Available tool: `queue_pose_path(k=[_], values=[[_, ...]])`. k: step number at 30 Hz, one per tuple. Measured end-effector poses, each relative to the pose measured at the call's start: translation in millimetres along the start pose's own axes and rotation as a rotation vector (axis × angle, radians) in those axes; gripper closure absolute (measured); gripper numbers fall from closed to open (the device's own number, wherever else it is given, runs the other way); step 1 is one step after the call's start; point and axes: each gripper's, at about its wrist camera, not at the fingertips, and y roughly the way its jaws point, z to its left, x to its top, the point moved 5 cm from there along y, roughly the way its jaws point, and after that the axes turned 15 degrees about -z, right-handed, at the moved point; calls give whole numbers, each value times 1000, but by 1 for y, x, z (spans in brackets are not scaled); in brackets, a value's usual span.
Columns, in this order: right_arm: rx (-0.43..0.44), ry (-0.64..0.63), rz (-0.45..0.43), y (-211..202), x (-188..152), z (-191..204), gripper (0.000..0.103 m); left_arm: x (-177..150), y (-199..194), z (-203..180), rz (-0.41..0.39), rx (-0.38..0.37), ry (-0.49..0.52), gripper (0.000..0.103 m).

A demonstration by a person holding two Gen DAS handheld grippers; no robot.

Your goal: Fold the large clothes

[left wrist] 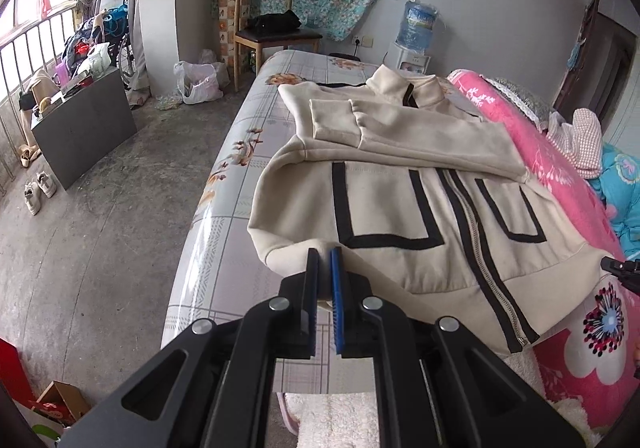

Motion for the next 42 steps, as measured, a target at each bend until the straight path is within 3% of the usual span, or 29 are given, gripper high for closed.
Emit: queue_pose_path(k=[11,21,22,24,25,26,31,36,40,42], values=[[68,20,-86,31,63,12,99,50,56,27,-6,-53,-132,97],[68,64,-46,105,98,1,98,56,129,43,99,-21,-211,94],[63,74,-42,112,100,-2,94,56,133,47,96,-16,-226,93],[60,84,-46,119,102,-6,81,56,137,58,92,18,-262,81],[51,90,-56,120,103,-9,59,57,136,63,84,24,-281,78],[34,90,-76,118,104,-12,45,57,134,68,77,20,-303,74],[9,56,-94,95,94,-23,44,43,120,74,108,-9,-320,71],[-91,-21,-63,80,64,-38,41,9,116,63,184,-31,-289,48],[-120,-76,-54,87,55,-40,41,-4,122,60,191,22,-251,48],[-132,-124,-54,94,56,-34,46,-3,125,57,175,40,-226,49]])
